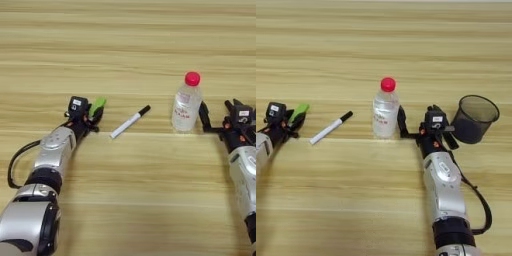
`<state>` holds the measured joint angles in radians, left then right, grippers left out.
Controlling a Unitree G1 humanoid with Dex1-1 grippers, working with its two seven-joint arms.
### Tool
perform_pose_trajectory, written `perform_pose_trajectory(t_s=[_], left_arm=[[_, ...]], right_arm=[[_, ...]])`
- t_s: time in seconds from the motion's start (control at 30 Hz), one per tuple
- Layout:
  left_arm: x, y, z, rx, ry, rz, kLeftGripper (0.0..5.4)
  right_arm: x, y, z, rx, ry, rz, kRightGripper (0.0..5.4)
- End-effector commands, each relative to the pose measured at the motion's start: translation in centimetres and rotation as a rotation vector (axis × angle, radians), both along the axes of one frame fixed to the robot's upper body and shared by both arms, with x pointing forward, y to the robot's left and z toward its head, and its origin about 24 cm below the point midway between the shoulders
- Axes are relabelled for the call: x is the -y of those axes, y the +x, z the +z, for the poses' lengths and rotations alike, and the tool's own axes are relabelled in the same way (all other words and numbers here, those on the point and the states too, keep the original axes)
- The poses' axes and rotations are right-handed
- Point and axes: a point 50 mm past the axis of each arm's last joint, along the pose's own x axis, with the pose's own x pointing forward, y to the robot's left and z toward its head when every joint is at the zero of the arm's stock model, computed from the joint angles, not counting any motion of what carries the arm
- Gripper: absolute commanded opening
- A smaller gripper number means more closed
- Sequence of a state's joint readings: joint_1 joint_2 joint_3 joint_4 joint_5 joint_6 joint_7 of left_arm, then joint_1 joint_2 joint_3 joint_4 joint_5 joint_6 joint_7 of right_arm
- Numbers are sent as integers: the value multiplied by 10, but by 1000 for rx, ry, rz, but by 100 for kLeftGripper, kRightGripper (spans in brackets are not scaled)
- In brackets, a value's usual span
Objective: Move the objects on the table
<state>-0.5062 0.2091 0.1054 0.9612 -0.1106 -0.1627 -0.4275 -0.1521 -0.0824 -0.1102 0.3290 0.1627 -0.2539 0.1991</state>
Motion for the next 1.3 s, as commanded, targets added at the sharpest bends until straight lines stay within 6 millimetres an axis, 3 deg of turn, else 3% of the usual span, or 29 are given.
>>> perform_pose_trajectory(t_s=[0.03,0.1,0.37,0.67,0.93,1.3], left_arm=[[-1,-17,-23,-107,-11,1,155],[-1,-17,-23,-104,-12,-1,133],[1,-15,-18,-72,-39,-12,133],[24,-22,35,186,-138,-123,133],[46,-40,64,241,-184,-226,133],[81,-63,47,89,-207,-429,133]], right_arm=[[-2,1,1,1,2,1,540],[-2,1,1,1,1,1,540],[-2,1,2,1,2,0,540],[-1,2,1,-4,-1,0,540],[-2,3,0,-5,-1,1,540],[-4,3,1,-2,0,0,540]])
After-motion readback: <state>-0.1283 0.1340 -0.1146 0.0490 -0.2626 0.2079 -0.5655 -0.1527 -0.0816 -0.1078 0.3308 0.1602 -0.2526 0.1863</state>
